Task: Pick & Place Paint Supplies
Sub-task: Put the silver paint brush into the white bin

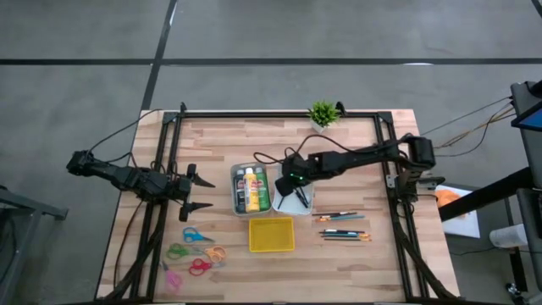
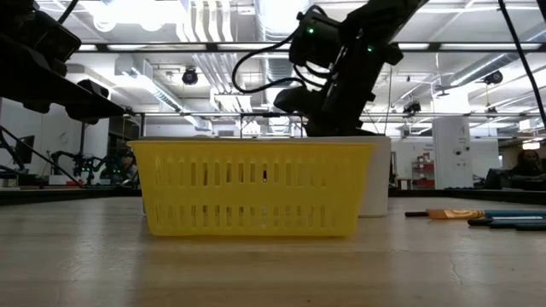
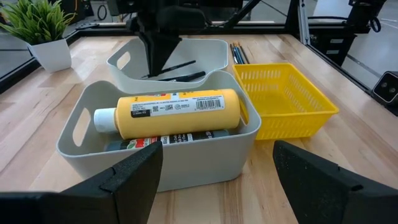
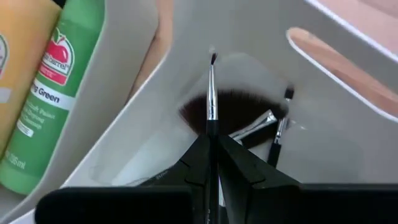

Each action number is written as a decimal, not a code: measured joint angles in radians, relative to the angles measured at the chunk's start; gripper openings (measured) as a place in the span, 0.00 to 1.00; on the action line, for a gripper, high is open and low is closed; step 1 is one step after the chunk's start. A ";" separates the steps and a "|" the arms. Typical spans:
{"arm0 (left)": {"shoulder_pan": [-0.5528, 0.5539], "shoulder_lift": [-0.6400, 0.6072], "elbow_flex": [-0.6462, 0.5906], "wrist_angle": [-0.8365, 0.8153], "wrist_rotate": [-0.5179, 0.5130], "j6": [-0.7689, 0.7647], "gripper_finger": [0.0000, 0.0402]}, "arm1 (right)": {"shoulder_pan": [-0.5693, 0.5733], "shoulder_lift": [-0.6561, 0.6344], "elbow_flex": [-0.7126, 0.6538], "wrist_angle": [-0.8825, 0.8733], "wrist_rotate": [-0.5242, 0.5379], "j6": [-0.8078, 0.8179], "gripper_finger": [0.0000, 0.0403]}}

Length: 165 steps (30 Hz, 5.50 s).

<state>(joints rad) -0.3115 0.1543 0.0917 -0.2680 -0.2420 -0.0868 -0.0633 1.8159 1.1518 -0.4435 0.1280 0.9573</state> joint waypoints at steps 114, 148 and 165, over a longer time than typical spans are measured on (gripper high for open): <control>0.000 0.000 0.000 0.000 0.000 0.000 0.76 | 0.334 -0.459 -0.665 0.146 -0.070 -0.616 0.25; 0.000 0.000 0.000 0.000 0.000 0.000 0.76 | 0.325 -0.478 -0.683 0.127 0.009 -0.616 0.25; 0.000 0.000 0.000 0.000 0.000 0.000 0.76 | 0.325 -0.461 -0.684 0.129 0.006 -0.616 0.15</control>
<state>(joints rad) -0.3115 0.1543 0.0916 -0.2680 -0.2420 -0.0868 0.2615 1.3548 0.4683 -0.3141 0.1337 0.3408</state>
